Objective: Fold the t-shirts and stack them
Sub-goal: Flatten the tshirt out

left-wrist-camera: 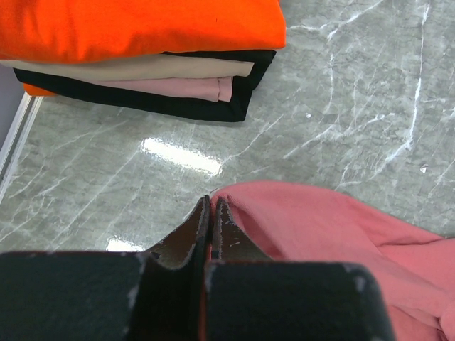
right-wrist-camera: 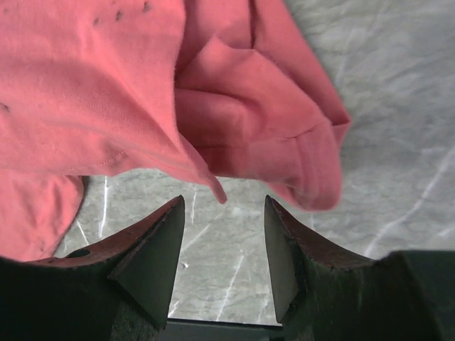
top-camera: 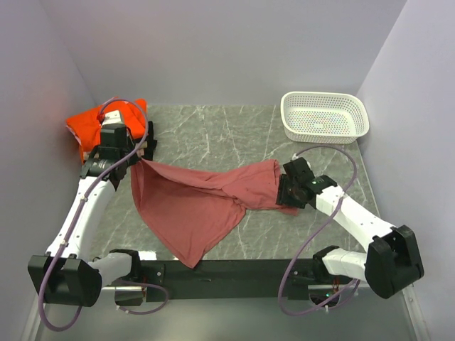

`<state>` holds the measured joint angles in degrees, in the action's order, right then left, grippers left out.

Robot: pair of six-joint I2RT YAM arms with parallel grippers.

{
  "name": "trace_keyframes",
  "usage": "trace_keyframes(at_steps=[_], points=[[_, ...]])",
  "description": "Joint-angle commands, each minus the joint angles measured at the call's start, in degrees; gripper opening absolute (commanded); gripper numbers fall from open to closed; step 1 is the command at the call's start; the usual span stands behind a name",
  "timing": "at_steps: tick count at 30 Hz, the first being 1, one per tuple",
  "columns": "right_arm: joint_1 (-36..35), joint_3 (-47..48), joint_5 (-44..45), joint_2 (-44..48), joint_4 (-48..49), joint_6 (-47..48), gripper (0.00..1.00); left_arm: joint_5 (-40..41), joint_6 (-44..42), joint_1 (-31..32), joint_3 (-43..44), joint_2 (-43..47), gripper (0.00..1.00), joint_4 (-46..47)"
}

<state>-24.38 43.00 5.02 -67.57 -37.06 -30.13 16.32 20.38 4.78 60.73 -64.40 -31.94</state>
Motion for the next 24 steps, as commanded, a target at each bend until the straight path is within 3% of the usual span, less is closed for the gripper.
trace_keyframes(at_steps=[1, 11, 17, 20, 23, 24], points=[[-0.23, -0.64, -2.73, -0.80, 5.76, 0.86, 0.56, -0.85, -0.87, -0.29, -0.08, 0.07, 0.00, 2.15], [-0.23, -1.78, -4.05, -6.87, 10.95, 1.48, 0.54, -1.11, -1.04, -0.38, 0.00, -0.64, 0.00, 1.97], [-0.14, -1.26, -4.05, -5.29, 10.52, 1.39, 0.45, -1.29, -1.22, -0.38, 0.18, -1.16, 0.00, 1.89], [-0.14, -0.82, -3.96, -4.50, 9.55, 1.65, 0.35, -1.46, -1.13, -0.38, 0.27, -1.16, 0.00, 1.89], [-0.23, -1.08, -4.14, -3.80, 9.46, 1.83, 0.18, -1.55, -1.13, -0.38, 0.09, -1.16, 0.00, 1.89], [-0.14, -0.99, -4.14, -3.80, 9.46, 1.83, 0.08, -1.55, -1.13, -0.38, 0.09, -1.16, 0.01, 1.89]])
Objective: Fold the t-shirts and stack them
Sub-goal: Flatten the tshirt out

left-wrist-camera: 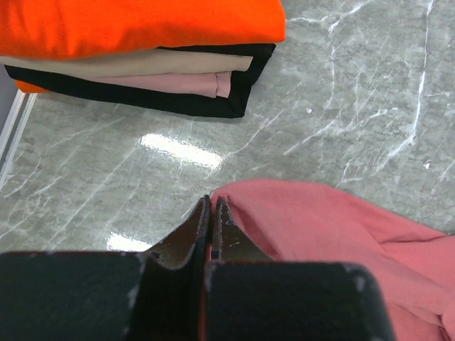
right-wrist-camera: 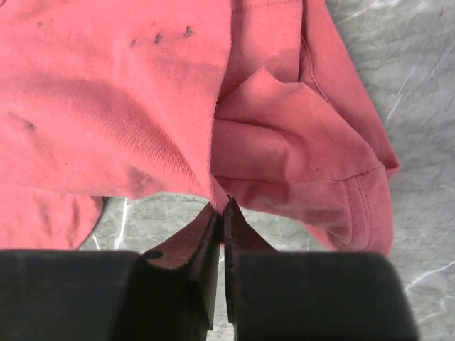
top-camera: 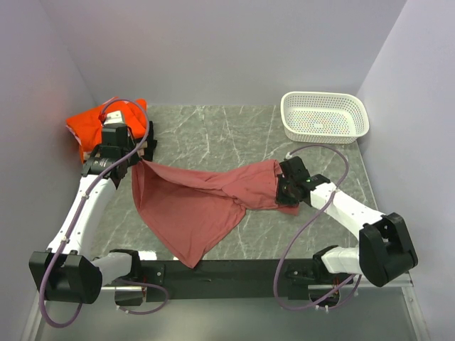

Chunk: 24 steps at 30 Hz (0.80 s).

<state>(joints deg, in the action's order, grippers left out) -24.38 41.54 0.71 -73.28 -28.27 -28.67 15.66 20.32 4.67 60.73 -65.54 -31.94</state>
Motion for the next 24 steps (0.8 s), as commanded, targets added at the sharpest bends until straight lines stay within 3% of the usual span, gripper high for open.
trace_keyframes(at_steps=[1, 2, 10, 16, 24], points=[[-0.23, 0.39, 0.08, 2.08, 0.76, 0.36, 0.04, -0.98, -1.07, -0.36, 0.09, -0.03, 0.01, 1.89], [-0.23, 0.56, -0.18, 2.26, 0.94, 0.45, 0.00, -0.98, -1.15, -0.36, 0.09, 0.06, 0.01, 1.89], [0.03, 8.19, -2.21, 6.55, -1.25, 4.31, 0.00, -1.77, -1.51, -0.36, -0.08, 0.94, 0.00, 2.67], [2.40, 23.73, 1.48, 11.74, -3.63, 9.50, 0.00, -6.95, -2.65, -0.27, 1.40, 3.22, 0.00, 5.04], [3.90, 45.54, 4.56, 12.01, -9.95, 15.48, 0.00, -16.70, -2.82, -0.36, 13.52, 6.38, 0.01, 3.65]])
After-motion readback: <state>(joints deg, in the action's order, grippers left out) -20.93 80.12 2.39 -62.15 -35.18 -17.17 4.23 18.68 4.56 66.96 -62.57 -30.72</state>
